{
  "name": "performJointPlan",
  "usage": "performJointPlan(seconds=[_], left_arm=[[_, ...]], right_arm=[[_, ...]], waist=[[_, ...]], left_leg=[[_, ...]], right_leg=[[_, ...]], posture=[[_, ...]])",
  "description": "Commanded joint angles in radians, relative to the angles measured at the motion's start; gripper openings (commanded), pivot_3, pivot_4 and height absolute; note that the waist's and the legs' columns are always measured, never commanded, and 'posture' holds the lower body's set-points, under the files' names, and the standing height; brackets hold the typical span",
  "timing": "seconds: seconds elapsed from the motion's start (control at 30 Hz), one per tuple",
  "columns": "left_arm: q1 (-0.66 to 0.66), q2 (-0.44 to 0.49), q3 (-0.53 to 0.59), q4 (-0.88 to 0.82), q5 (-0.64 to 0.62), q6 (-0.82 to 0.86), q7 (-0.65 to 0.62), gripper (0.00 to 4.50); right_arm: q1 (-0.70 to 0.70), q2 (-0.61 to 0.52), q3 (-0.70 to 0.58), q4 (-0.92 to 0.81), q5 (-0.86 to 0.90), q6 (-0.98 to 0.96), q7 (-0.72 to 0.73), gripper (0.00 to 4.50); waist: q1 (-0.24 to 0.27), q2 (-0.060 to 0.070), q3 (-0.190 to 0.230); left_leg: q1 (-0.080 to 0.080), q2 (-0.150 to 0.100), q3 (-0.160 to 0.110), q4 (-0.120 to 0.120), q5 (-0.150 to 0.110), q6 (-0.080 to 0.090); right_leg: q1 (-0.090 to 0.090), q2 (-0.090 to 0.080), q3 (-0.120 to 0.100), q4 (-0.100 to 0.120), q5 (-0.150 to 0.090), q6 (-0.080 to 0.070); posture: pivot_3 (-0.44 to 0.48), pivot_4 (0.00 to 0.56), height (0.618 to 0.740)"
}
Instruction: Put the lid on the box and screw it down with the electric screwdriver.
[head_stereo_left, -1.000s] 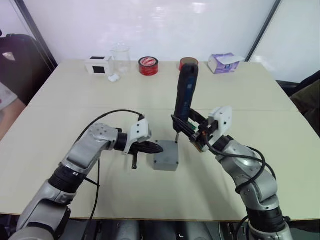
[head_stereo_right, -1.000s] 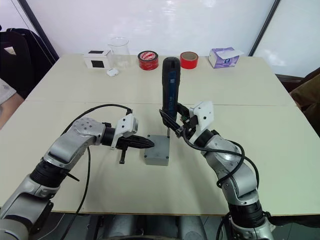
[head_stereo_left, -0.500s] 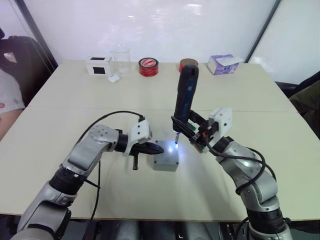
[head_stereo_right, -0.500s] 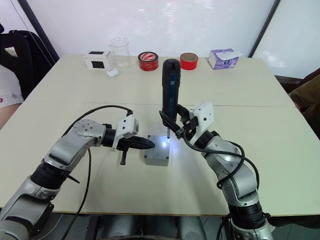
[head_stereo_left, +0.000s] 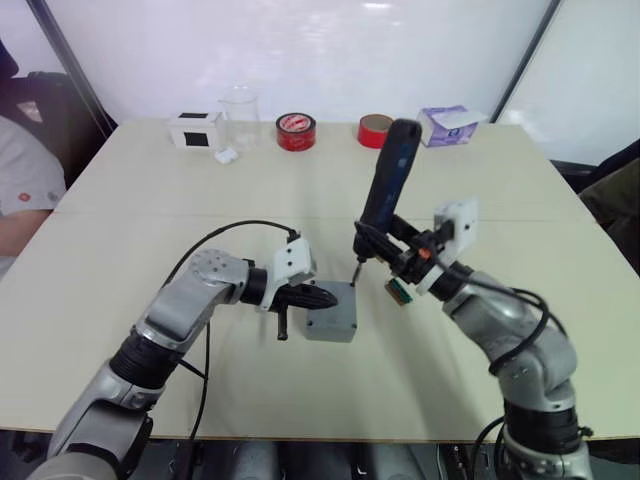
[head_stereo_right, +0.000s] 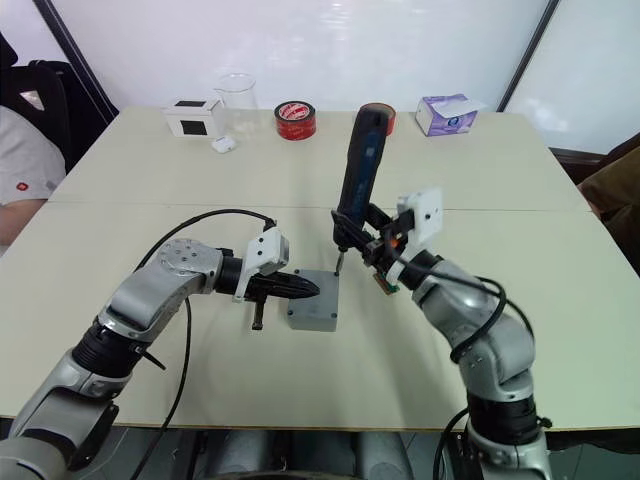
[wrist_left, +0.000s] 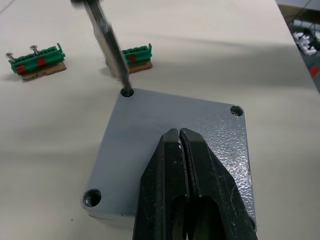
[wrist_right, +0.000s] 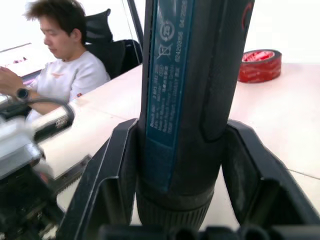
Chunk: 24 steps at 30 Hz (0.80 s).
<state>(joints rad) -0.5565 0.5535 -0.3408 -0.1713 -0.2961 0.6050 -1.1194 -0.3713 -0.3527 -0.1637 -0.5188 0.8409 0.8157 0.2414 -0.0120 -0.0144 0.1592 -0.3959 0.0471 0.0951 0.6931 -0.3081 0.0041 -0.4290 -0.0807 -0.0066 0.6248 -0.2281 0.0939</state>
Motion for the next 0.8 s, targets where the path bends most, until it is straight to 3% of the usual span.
performJointPlan(seconds=[0.03, 0.13, 0.2, 0.3, 0.47, 0.63, 0.8], left_arm=[[0.014, -0.016, 0.037, -0.02, -0.037, 0.027, 0.024, 0.0], [0.001, -0.115, 0.177, -0.03, -0.143, 0.147, 0.163, 0.0], [-0.012, -0.186, 0.248, -0.053, -0.104, 0.169, 0.343, 0.0], [0.017, -0.223, 0.267, -0.134, -0.087, 0.162, 0.441, 0.0], [0.103, -0.238, 0.286, -0.241, -0.28, 0.27, 0.376, 0.0], [0.129, -0.137, 0.203, -0.331, -0.292, 0.29, 0.322, 0.0], [0.156, 0.002, 0.15, -0.435, -0.321, 0.287, 0.231, 0.0]], right_arm=[[-0.176, -0.075, -0.153, 0.004, 0.241, 0.132, -0.141, 1.9], [-0.326, -0.194, -0.211, 0.131, 0.32, 0.29, -0.271, 1.9], [-0.377, -0.332, -0.2, 0.241, 0.277, 0.408, -0.264, 1.9], [-0.366, -0.457, -0.2, 0.371, 0.226, 0.495, -0.239, 1.9], [-0.299, -0.593, -0.161, 0.559, 0.17, 0.726, -0.156, 1.9], [-0.285, -0.577, -0.19, 0.722, 0.188, 0.799, -0.137, 1.9], [-0.227, -0.667, -0.077, 0.737, 0.224, 0.799, -0.059, 1.9]], waist=[[-0.001, 0.003, 0.003], [0.001, 0.003, 0.003], [0.005, 0.003, 0.003], [0.006, 0.002, 0.004], [0.003, 0.003, 0.004], [-0.002, 0.003, 0.004], [-0.001, 0.004, 0.004]], left_leg=[[-0.001, 0.0, 0.0, 0.0, 0.0, 0.0], [-0.006, 0.0, 0.0, 0.0, 0.0, 0.0], [-0.013, -0.001, -0.002, 0.002, 0.0, 0.0], [-0.014, -0.004, -0.003, 0.002, -0.001, 0.002], [-0.015, -0.005, 0.0, -0.003, -0.004, 0.007], [-0.014, -0.005, 0.003, -0.008, -0.002, 0.005], [-0.013, -0.004, 0.004, -0.009, -0.001, 0.003]], right_leg=[[-0.001, 0.0, 0.0, 0.0, 0.0, 0.0], [-0.005, 0.0, 0.0, 0.0, 0.0, 0.0], [-0.011, -0.001, -0.001, 0.0, 0.001, 0.001], [-0.008, -0.001, -0.002, -0.005, 0.002, 0.004], [-0.008, -0.001, -0.001, -0.012, 0.003, 0.005], [-0.014, 0.001, 0.001, -0.01, 0.003, 0.006], [-0.013, 0.002, 0.001, -0.01, 0.003, 0.005]], posture=[[0.0, 0.15, 0.74], [0.0, 0.15, 0.74], [0.0, 0.15, 0.74], [0.0, 0.15, 0.74], [0.0, 0.15, 0.74], [0.0, 0.15, 0.74], [0.0, 0.15, 0.74]])
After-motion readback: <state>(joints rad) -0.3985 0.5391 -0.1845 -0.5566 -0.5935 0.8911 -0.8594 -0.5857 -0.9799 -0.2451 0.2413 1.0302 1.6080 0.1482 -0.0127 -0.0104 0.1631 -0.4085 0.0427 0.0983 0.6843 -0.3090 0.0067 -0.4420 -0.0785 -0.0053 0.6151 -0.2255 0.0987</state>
